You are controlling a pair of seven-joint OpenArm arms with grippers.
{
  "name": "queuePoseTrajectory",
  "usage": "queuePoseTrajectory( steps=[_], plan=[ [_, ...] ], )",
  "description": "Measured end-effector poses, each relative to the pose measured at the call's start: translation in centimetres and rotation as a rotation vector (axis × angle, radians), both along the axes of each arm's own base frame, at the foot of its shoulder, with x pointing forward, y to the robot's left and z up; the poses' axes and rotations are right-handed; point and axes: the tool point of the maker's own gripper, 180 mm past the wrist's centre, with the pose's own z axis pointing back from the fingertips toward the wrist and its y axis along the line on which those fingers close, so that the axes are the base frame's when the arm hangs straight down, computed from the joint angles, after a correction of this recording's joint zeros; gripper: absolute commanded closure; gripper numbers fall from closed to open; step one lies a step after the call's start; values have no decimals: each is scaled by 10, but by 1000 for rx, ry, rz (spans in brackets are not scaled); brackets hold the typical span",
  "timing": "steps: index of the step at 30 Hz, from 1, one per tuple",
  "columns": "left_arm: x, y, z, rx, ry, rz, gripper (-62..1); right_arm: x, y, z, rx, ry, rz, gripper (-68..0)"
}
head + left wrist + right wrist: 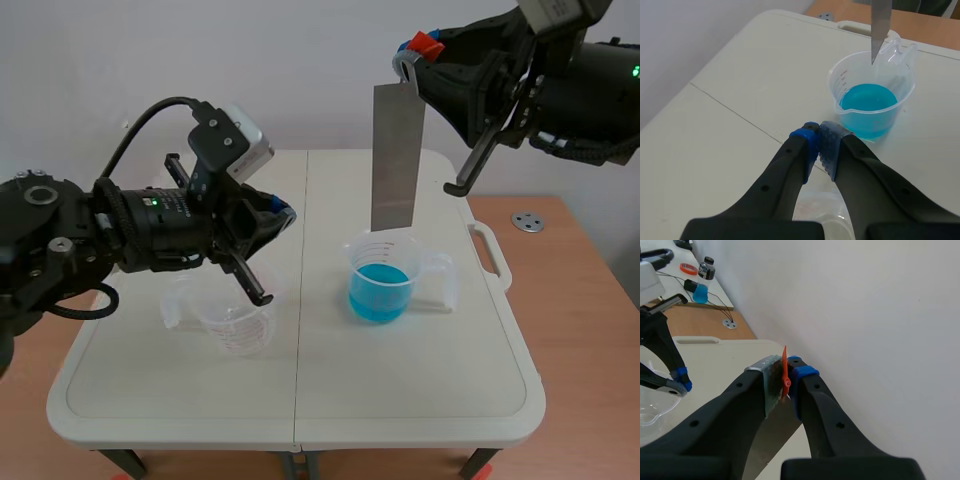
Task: Hold the metal plate by the orange handle, dip it into the blue solution, take it out and point at it, then put the plate back in the beaker on the left.
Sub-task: 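Point at the plate with the left hand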
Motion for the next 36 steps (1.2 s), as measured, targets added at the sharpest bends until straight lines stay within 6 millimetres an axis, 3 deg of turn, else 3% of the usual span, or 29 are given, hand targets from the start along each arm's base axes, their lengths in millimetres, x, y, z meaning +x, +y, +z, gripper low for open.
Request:
queuePoseTrajectory(
  steps=[10, 36],
  plan=[
    [9, -26, -4, -15, 9, -27, -15, 0, 0, -1, -3, 2, -2, -13],
    [10, -26, -6, -10, 13, -27, -15, 3, -7, 3, 5, -8, -24, -13]
  ],
)
